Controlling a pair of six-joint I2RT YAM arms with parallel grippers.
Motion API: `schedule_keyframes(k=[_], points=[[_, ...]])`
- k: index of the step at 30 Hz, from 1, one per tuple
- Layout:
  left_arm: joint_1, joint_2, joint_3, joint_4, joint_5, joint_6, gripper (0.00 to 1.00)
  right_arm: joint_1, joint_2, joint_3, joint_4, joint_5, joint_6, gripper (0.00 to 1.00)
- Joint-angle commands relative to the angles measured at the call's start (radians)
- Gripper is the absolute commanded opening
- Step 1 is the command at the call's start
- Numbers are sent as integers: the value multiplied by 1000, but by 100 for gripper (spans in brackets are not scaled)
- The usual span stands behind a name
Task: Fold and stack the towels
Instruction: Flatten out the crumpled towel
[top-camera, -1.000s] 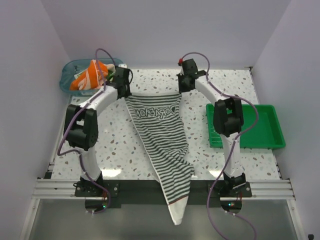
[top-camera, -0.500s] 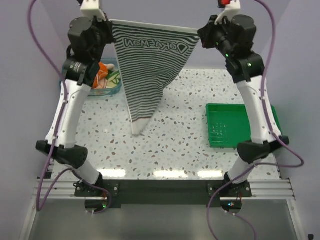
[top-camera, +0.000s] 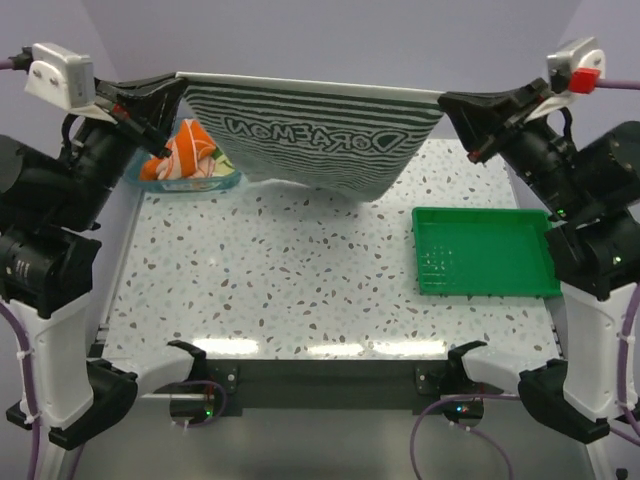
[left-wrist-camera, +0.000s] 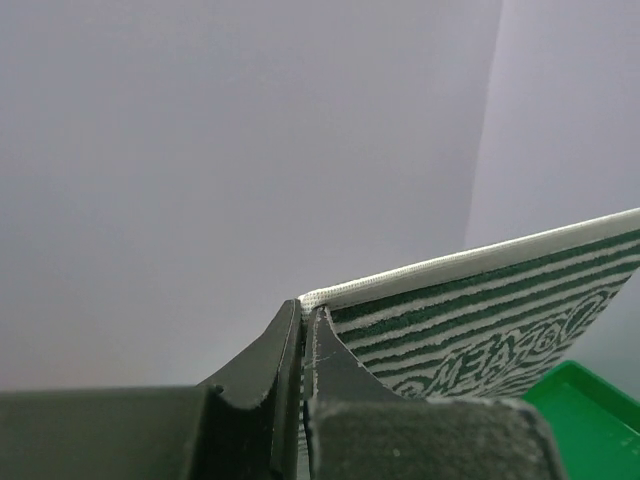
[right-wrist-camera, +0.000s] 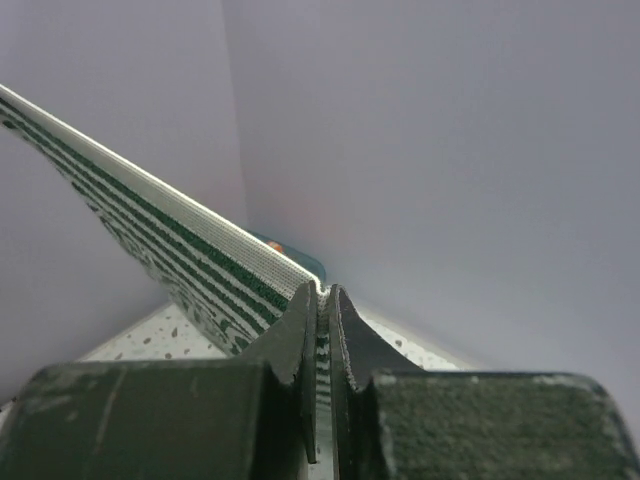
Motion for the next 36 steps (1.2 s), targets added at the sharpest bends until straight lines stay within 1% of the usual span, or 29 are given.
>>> schedule_keyframes(k=[1, 3, 4, 7, 9, 11, 13, 15, 16, 17, 19, 20, 22, 23, 25, 26, 29, 30, 34, 36], points=[[25, 7, 90, -12, -60, 37, 0, -28, 5, 94, -38, 111, -54, 0], [26, 44, 127, -14, -64, 34, 0, -28, 43, 144, -36, 137, -50, 0], [25, 61, 148, -17, -66, 28, 0, -28, 57, 160, -32, 174, -47, 0], [26, 149, 258, -11, -107, 29, 0, -28, 138, 243, -22, 242, -33, 0], [25, 205, 260, 20, -124, 34, 0, -26, 209, 304, -10, 265, -28, 0], [25, 257, 230, 79, -197, 49, 0, -28, 249, 338, 17, 298, -19, 0], [26, 311, 221, 124, -263, 73, 0, -28, 307, 333, 51, 346, -20, 0], [46, 413, 231, 145, -284, 77, 0, -28, 365, 344, 88, 412, -37, 0], [54, 455, 253, 159, -288, 75, 0, -29, 437, 359, 90, 427, -45, 0], [62, 535, 263, 162, -290, 69, 0, -29, 473, 397, 88, 452, -54, 0], [83, 616, 285, 170, -285, 49, 0, -32, 551, 430, 84, 466, -62, 0], [91, 686, 283, 178, -281, 38, 0, -34, 609, 433, 97, 475, -62, 0], [109, 752, 268, 196, -268, 14, 0, -49, 669, 421, 111, 486, -60, 0], [114, 818, 264, 199, -270, 9, 0, -54, 723, 404, 123, 493, -53, 0], [120, 877, 238, 218, -273, 6, 0, -75, 770, 381, 136, 490, -45, 0], [121, 930, 228, 224, -274, 6, 0, -80, 796, 350, 145, 486, -33, 0], [131, 1013, 199, 256, -265, 8, 0, -97, 882, 310, 203, 446, -25, 0], [131, 1029, 191, 268, -262, 9, 0, -98, 933, 312, 218, 440, -30, 0], [131, 1096, 161, 316, -227, 15, 0, -98, 1039, 356, 196, 389, -43, 0], [131, 1116, 135, 330, -216, 14, 0, -98, 1059, 332, 189, 383, -39, 0]])
